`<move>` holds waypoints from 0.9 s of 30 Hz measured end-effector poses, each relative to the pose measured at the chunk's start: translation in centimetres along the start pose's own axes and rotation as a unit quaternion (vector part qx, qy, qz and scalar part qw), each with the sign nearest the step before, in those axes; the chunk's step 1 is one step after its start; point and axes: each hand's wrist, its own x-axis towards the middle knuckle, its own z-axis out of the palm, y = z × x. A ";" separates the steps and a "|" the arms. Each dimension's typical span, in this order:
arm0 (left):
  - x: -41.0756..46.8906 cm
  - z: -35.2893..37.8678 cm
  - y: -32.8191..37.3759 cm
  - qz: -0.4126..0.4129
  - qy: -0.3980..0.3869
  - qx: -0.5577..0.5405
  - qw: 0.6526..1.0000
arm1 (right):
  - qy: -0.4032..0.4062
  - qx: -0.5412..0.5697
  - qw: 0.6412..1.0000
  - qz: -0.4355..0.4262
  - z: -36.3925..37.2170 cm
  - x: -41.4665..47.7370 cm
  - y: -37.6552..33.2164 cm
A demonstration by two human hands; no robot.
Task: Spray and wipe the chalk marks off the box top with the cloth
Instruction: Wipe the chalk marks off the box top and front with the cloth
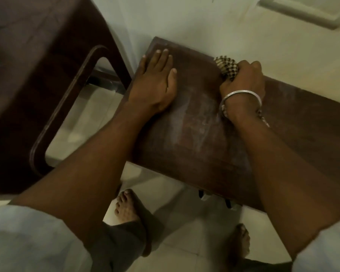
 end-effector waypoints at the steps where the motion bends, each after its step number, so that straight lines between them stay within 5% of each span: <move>1: -0.3 -0.2 -0.5 -0.013 0.005 0.002 1.000 | -0.010 0.007 1.000 -0.014 0.5 -0.6 -1.3; 7: -2.6 -1.6 -3.3 -0.073 -0.026 -0.010 0.997 | -0.083 0.020 0.984 -0.154 2.7 -8.0 -9.4; 15: -6.9 -1.4 -2.3 -0.026 -0.041 0.059 0.997 | -0.081 0.022 0.979 -0.187 1.2 -12.5 -7.9; 24: -7.2 2.4 7.6 0.143 -0.063 0.000 0.988 | -0.010 -0.026 0.999 -0.045 -2.5 -9.4 3.1; 27: -7.2 2.4 7.4 0.142 -0.069 -0.007 0.987 | 0.009 -0.031 0.999 -0.004 -3.1 -10.1 4.0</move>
